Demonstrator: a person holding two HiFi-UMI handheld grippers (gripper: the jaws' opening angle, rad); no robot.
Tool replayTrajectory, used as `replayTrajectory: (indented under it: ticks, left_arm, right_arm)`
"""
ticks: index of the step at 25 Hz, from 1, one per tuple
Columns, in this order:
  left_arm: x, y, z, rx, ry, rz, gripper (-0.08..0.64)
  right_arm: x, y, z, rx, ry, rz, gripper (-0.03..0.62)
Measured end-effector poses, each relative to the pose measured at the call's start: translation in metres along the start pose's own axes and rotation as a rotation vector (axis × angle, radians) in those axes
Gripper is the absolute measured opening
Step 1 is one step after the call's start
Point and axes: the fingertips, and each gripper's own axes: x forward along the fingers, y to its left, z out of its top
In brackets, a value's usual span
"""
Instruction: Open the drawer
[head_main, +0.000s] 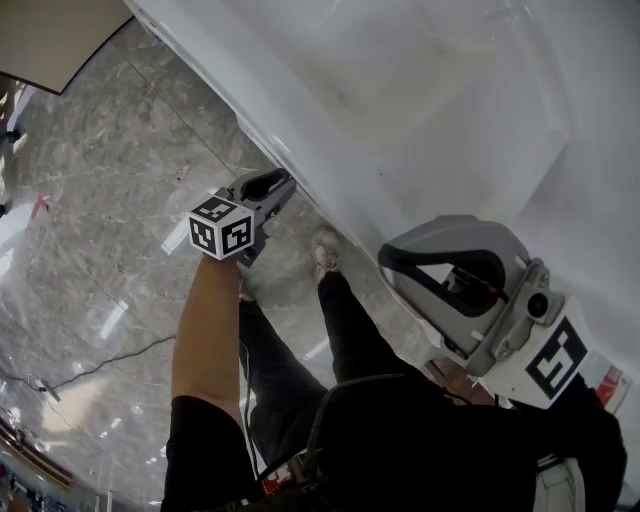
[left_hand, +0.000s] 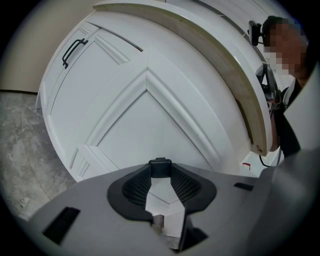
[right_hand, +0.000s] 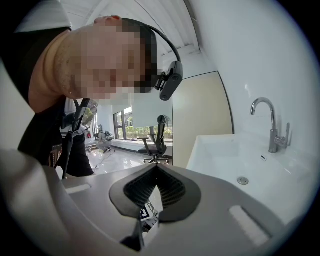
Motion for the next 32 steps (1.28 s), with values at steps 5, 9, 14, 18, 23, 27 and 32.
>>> replayTrajectory:
  ticks: [5, 9, 14, 18, 23, 27, 32]
  left_arm:
    - [-0.012, 0.001, -0.004, -0.011, -0.002, 0.006, 0.121]
    - [-0.019, 0.007, -0.018, -0.004, 0.004, 0.011, 0.121]
    - [-0.03, 0.012, -0.022, -0.007, 0.002, 0.016, 0.121]
    - [-0.038, 0.011, -0.025, -0.011, 0.002, 0.018, 0.121]
    - [-0.048, 0.01, -0.029, -0.01, 0.003, 0.016, 0.121]
    - [-0.056, 0.011, -0.033, -0.016, -0.001, 0.015, 0.121]
    - [-0.065, 0.012, -0.038, -0.018, -0.003, 0.015, 0.121]
  right_arm:
    - [0.011, 0.005, -0.005, 0.006, 0.018, 0.01, -0.002]
    - [0.017, 0.014, -0.017, 0.008, 0.017, 0.013, -0.002]
    - [0.03, 0.023, -0.014, -0.005, 0.016, 0.034, -0.002]
    - [0.034, 0.029, -0.01, -0.007, 0.019, 0.042, -0.002]
    - [0.039, 0.036, -0.007, -0.01, 0.016, 0.047, -0.002]
    - [0.045, 0.043, -0.008, -0.013, 0.018, 0.058, -0.002]
    - [0.052, 0.049, -0.006, -0.019, 0.018, 0.064, -0.002]
